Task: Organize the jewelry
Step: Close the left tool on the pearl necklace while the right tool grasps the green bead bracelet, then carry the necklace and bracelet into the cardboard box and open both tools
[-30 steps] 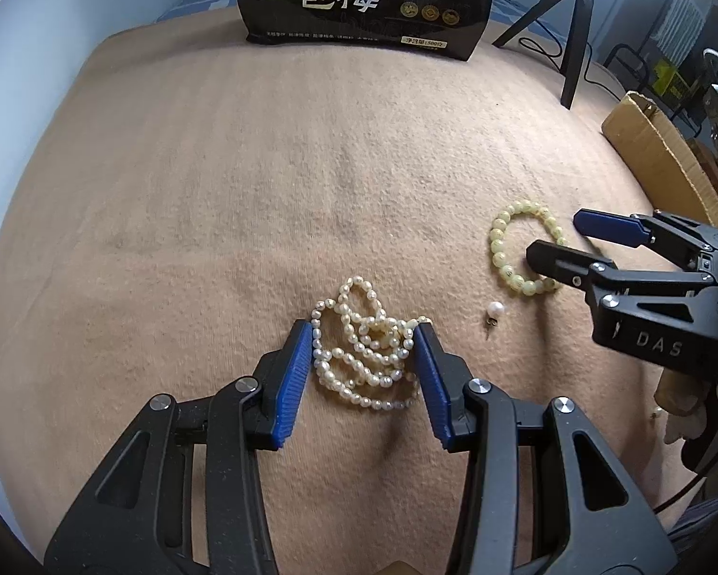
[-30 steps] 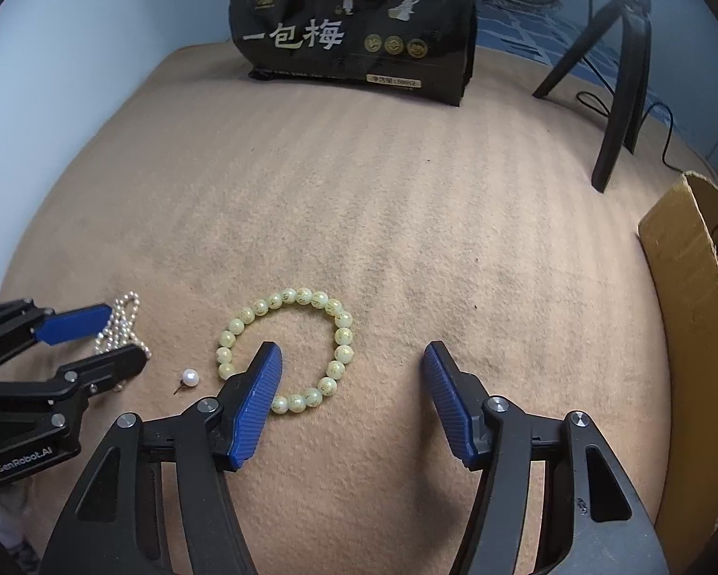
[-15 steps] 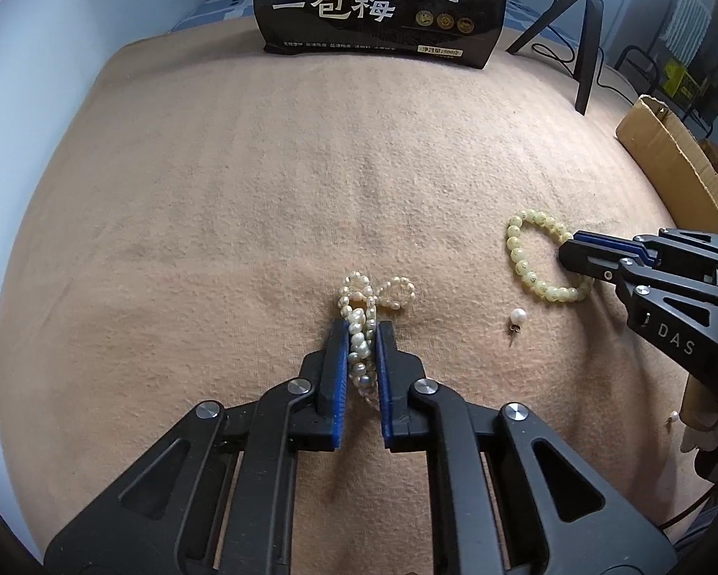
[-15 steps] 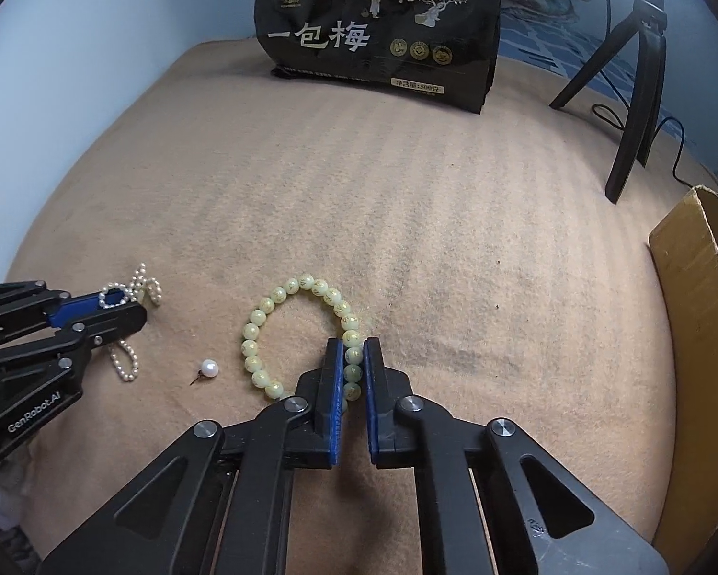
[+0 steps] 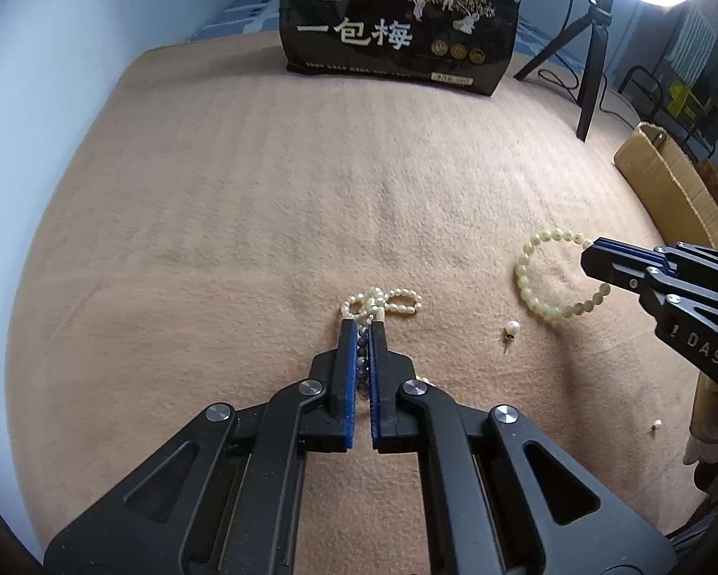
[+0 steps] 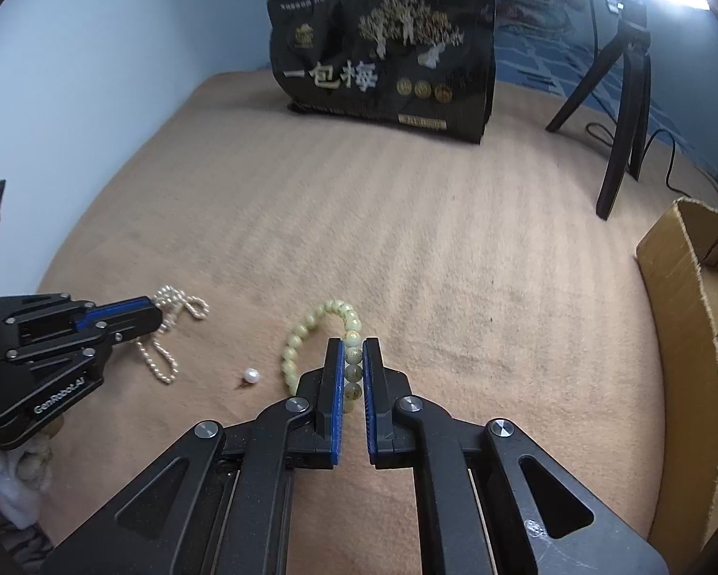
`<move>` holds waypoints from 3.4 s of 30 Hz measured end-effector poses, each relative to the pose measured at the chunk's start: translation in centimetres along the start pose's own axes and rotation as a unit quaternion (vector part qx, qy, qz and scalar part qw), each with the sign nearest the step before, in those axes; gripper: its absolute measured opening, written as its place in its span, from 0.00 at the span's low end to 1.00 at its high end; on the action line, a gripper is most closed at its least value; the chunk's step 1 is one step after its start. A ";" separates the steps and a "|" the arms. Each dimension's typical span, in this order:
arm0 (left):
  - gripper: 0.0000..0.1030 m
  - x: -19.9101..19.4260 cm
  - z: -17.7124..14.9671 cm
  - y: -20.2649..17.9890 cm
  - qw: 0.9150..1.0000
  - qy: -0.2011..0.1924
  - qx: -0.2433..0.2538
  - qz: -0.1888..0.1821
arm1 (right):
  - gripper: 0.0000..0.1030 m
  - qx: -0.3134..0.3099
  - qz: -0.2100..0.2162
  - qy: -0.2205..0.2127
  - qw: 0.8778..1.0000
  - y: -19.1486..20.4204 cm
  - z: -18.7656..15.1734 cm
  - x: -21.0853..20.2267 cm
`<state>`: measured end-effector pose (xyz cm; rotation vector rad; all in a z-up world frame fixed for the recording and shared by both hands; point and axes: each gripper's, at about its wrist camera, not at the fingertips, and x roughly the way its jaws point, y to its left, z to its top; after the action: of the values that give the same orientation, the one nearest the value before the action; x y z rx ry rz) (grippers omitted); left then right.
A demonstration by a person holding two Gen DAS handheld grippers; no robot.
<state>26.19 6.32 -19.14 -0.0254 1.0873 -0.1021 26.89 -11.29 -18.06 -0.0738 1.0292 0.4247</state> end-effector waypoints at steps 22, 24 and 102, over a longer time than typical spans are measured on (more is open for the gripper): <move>0.02 -9.0 2.3 0.1 0.994 -0.089 -0.040 -0.041 | 0.06 0.016 0.016 -0.082 0.996 -1.8 -0.1 -9.3; 0.02 -10.0 2.9 -0.3 0.993 -0.101 -0.040 -0.047 | 0.06 0.020 0.015 -0.090 0.996 -2.4 -0.2 -10.4; 0.08 -6.5 12.5 -33.7 0.973 -0.104 0.141 -0.151 | 0.46 0.180 -0.085 -0.094 0.975 -24.2 -8.5 -17.5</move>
<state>31.87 -26.93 -5.22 0.0543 0.8455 -0.5167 21.34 -41.02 -11.02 0.1993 0.8912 0.0828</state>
